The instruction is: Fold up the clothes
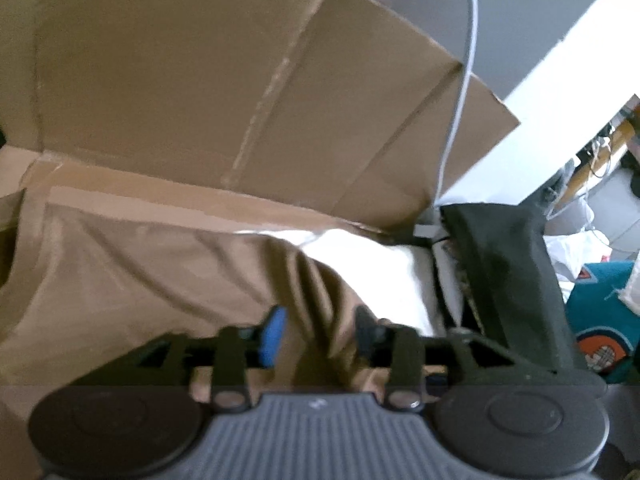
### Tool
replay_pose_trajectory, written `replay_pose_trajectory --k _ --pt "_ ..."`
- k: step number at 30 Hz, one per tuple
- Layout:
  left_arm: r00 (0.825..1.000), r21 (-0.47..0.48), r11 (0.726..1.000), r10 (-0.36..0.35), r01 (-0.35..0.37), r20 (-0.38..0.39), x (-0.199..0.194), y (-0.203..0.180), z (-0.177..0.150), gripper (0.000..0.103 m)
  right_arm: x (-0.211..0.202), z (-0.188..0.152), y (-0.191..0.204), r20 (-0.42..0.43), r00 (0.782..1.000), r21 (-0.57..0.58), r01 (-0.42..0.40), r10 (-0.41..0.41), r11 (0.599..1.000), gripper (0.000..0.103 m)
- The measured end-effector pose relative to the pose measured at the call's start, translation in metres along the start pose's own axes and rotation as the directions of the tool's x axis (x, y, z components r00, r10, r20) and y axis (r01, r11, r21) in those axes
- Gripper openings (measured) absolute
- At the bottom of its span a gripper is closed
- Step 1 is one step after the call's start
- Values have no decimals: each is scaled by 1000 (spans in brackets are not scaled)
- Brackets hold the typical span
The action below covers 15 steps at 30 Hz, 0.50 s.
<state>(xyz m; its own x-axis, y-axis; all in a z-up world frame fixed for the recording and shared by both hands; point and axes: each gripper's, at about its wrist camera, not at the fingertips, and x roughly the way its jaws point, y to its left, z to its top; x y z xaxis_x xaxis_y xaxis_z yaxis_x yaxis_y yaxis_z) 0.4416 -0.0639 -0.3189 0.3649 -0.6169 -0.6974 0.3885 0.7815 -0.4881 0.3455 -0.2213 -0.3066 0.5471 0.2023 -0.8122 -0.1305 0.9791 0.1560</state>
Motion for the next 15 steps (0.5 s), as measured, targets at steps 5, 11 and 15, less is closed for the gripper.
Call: replay_pose_trajectory --k 5,11,15 --pt "999 33 999 12 -10 -38 17 -18 -6 63 -10 -5 -15 2 999 -16 33 -33 999 49" --pt "993 80 994 82 -76 -79 33 -27 -17 47 -15 -11 -24 4 996 -86 88 -88 992 64" --pt "991 76 996 47 -38 -126 37 -23 -20 17 -15 -13 -25 10 993 -134 118 -118 984 79"
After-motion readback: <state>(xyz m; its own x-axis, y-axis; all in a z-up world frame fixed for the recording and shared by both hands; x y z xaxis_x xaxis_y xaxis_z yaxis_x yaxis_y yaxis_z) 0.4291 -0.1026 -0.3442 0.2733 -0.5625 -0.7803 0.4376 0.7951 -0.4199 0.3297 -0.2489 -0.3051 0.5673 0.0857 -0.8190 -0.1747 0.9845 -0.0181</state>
